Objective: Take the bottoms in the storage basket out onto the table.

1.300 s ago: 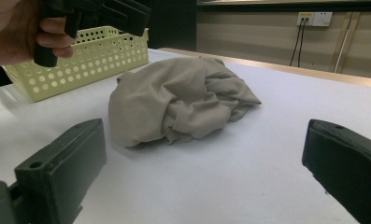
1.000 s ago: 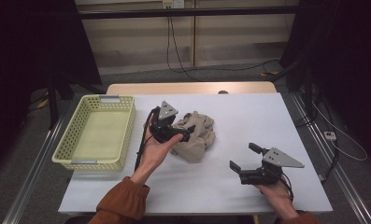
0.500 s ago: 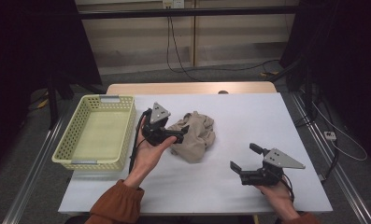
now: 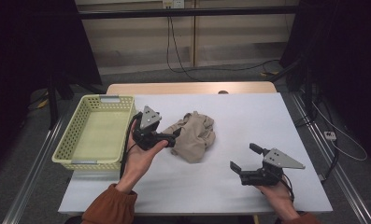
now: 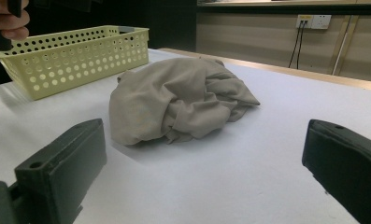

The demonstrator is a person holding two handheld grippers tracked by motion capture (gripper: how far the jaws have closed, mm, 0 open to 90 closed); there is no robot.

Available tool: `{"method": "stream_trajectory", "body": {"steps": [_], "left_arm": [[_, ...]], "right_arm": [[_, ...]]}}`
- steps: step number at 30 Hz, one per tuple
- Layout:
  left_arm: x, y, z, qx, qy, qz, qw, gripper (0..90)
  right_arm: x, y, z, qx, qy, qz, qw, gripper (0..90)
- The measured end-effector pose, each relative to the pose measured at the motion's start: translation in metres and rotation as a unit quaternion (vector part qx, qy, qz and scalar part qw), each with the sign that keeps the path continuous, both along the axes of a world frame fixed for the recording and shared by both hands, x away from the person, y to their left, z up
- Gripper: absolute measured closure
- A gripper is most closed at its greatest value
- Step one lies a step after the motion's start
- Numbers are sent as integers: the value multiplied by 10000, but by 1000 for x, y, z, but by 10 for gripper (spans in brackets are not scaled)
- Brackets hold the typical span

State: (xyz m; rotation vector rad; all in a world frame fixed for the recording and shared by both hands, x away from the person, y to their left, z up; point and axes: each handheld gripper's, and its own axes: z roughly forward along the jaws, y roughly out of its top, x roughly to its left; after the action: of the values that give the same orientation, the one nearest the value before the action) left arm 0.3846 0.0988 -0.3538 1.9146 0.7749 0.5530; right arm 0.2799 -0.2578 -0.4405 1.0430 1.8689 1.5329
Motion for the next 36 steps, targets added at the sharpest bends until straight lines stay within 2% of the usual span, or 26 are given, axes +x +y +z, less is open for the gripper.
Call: {"method": "stream_trajectory", "body": {"steps": [8, 13, 22, 24, 29, 36], "left_arm": [[-6, 15, 3, -27, -62, 93, 9999, 81], [-10, 23, 4, 51, -101, 136, 9998, 81], [-19, 37, 4, -2, -142, 271, 9995, 84], [-21, 41, 3, -73, -112, 278, 9995, 84], [-27, 51, 0, -9, -163, 386, 9991, 85], [-35, 64, -4, -66, -164, 517, 9985, 91]], "right_arm": [[0, 0, 0, -10, 2, -3, 10000, 0], [0, 0, 0, -19, 4, 1, 10000, 0], [0, 0, 0, -25, 1, -1, 10000, 0], [0, 0, 0, -25, 2, -2, 10000, 0], [0, 0, 0, -28, 1, -11, 10000, 0], [0, 1, 0, -25, 3, -12, 10000, 0]]}}
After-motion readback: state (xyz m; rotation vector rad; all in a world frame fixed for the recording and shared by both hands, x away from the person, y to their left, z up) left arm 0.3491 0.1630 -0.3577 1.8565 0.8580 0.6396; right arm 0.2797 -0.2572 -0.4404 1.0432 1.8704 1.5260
